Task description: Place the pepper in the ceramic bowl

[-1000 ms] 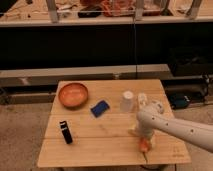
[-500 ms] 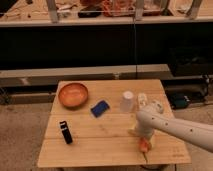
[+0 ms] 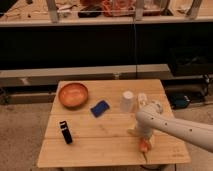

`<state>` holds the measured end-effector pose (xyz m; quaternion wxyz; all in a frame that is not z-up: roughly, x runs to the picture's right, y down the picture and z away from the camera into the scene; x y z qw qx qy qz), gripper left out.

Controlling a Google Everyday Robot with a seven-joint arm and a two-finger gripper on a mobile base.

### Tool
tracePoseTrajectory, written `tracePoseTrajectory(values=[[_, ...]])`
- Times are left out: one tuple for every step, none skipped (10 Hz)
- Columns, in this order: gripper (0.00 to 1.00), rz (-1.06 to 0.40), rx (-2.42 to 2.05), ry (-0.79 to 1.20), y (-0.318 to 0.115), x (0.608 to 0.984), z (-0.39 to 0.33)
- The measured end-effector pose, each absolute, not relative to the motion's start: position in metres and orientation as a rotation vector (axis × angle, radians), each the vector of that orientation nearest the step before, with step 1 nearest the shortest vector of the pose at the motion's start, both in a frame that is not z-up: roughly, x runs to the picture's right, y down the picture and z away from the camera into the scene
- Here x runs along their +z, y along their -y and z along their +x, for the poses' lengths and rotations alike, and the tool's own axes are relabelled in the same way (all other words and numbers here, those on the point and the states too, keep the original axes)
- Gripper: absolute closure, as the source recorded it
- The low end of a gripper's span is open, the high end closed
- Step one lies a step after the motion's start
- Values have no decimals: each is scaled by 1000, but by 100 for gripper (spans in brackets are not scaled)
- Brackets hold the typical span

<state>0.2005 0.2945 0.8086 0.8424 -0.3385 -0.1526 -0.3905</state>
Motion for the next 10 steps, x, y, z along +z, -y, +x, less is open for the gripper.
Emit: tracePoseTrajectory(values=[[20, -715, -825, 322, -294, 808, 200], [20, -715, -825, 322, -294, 808, 201], [20, -715, -825, 320, -295, 810, 199], [20, -713, -825, 320, -295, 812, 196], [20, -714, -824, 319, -295, 811, 197], [20, -716, -821, 319, -294, 809, 197], [20, -716, -822, 320, -294, 809, 197], [20, -716, -823, 318, -294, 810, 196], [20, -716, -822, 316, -295, 812, 194], [20, -716, -821, 315, -294, 811, 194]])
